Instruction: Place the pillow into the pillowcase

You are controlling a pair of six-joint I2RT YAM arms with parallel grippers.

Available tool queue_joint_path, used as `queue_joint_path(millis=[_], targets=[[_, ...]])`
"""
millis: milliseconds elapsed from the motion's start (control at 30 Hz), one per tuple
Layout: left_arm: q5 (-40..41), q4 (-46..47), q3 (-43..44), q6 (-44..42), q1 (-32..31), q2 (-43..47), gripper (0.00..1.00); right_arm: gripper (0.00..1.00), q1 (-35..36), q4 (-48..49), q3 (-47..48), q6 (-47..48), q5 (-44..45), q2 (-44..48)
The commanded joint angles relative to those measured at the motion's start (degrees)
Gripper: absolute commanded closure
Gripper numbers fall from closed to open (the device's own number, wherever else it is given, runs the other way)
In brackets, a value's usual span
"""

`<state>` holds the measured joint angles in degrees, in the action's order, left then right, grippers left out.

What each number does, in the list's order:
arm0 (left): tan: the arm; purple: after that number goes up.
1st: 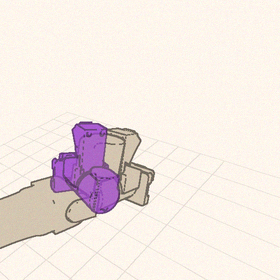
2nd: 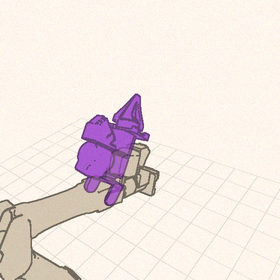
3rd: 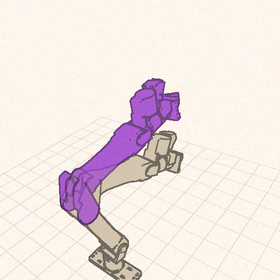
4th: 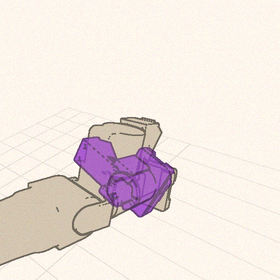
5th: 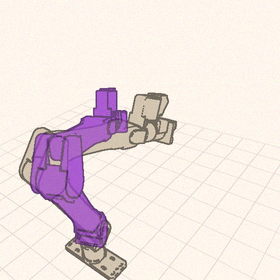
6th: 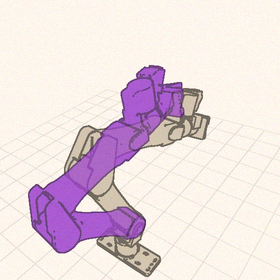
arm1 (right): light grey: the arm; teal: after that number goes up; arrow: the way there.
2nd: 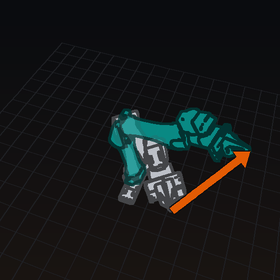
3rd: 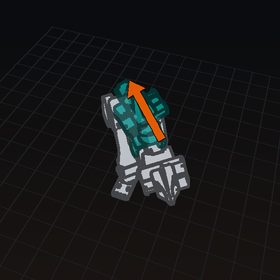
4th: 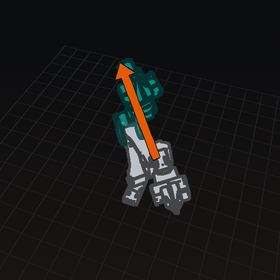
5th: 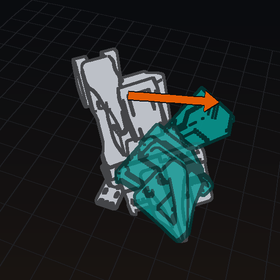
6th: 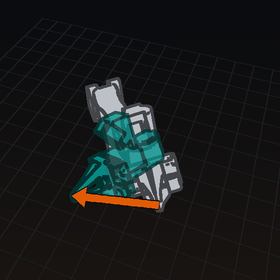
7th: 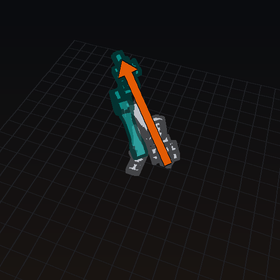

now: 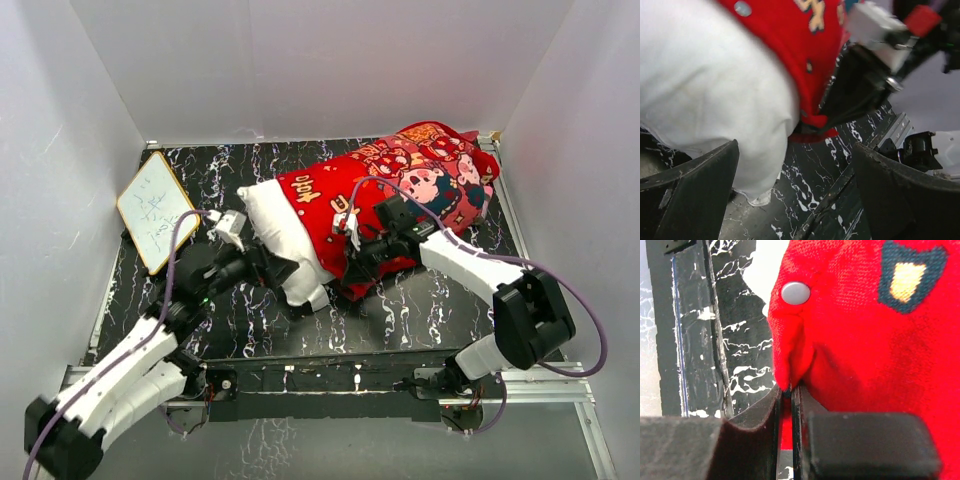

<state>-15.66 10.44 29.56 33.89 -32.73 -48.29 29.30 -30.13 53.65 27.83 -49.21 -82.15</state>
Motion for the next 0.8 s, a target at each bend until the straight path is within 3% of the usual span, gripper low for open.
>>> queue_joint_path(millis=[0, 133, 300, 433, 667, 700, 733, 767], targets=[[-1.1, -14.3, -0.4, -12.1, -0.3, 13.9, 0.06, 0.92, -0.2, -0.8, 7.1, -1.0, -0.6, -0.5], [3.0, -21.4, 0.4, -17.6, -1.4, 16.7, 0.06, 0.91, -1.2, -1.2, 8.0, -0.5, -3.1, 0.7], [16.2, -23.7, 4.4, -20.7, -9.0, 5.4, 0.05, 0.91, -3.2, -1.1, 7.3, -0.4, -4.4, 2.4], [32.1, -21.7, 7.6, -19.3, -19.9, -6.8, 0.03, 0.91, -4.3, -0.8, 6.4, -0.6, -4.9, 2.8], [34.4, -8.1, 9.0, -15.7, -20.1, -19.9, 0.03, 0.92, -4.5, -0.8, 6.0, -0.5, -6.3, 3.0], [34.3, -7.3, 10.3, -15.7, -19.7, -21.3, 0.07, 0.92, -4.5, -1.6, 6.8, 0.3, -7.0, 3.1], [33.5, -6.5, 12.1, -16.1, -19.4, -22.6, 0.18, 0.92, -4.5, -2.8, 8.7, 1.1, -7.9, 3.1], [32.4, -5.8, 13.9, -16.6, -19.2, -23.4, 0.40, 0.92, -4.5, -3.9, 10.9, 2.1, -8.6, 3.2]])
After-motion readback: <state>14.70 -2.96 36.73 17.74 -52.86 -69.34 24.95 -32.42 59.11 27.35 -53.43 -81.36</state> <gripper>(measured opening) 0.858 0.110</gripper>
